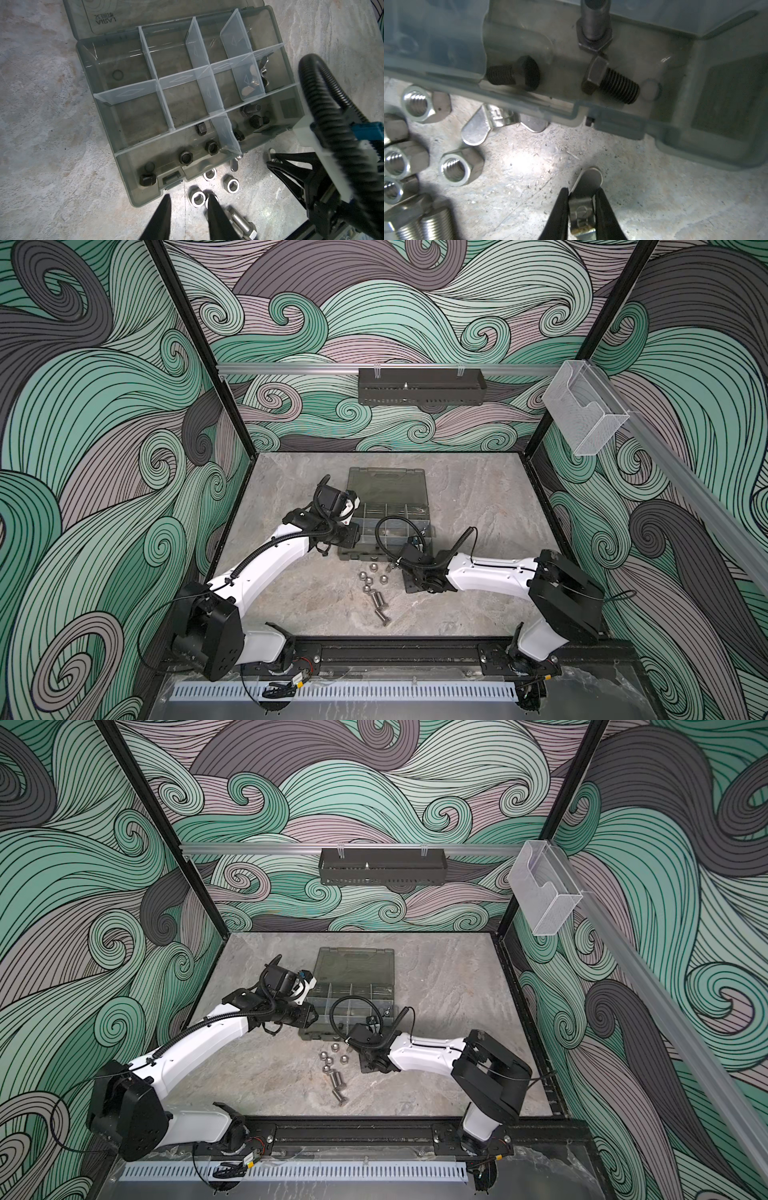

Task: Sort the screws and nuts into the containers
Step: 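Carry the wing nut with the right gripper into the wing-nut compartment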

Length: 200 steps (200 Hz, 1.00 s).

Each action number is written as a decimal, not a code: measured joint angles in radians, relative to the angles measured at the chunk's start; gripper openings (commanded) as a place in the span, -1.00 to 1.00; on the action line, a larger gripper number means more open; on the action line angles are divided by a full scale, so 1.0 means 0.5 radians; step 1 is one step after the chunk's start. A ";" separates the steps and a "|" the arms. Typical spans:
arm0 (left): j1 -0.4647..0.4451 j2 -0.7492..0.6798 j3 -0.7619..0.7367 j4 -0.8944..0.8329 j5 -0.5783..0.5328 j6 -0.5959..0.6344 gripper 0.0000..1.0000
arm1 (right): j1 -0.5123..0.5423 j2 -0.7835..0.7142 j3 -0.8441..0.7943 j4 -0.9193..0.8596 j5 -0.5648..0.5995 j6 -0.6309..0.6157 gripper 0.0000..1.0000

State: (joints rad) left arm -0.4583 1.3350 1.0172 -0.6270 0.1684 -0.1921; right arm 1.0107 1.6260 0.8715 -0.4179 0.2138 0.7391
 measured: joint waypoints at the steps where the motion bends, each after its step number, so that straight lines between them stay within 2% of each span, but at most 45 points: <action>1: 0.000 0.000 0.000 -0.001 0.000 0.000 -0.33 | 0.000 -0.002 0.000 0.000 0.000 0.000 -0.63; 71: 0.000 0.000 -0.002 0.000 0.001 0.000 -0.33 | -0.043 -0.132 0.054 -0.094 0.035 -0.121 -0.63; 123: 0.000 0.000 -0.009 0.008 0.004 -0.010 -0.33 | -0.363 -0.247 0.350 -0.130 0.027 -0.420 -0.61; 159: 0.000 0.002 -0.049 0.024 0.058 -0.060 -0.33 | -0.577 -0.153 0.510 -0.130 -0.002 -0.610 -0.61; 200: 0.000 0.001 -0.050 0.024 0.093 -0.095 -0.33 | -0.692 0.079 0.665 -0.137 -0.067 -0.759 -0.61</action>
State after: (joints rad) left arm -0.4583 1.3354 0.9920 -0.6147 0.2150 -0.2398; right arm 0.6647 1.6653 1.2037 -0.4866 0.1802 0.3595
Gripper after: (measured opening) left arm 0.337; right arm 0.197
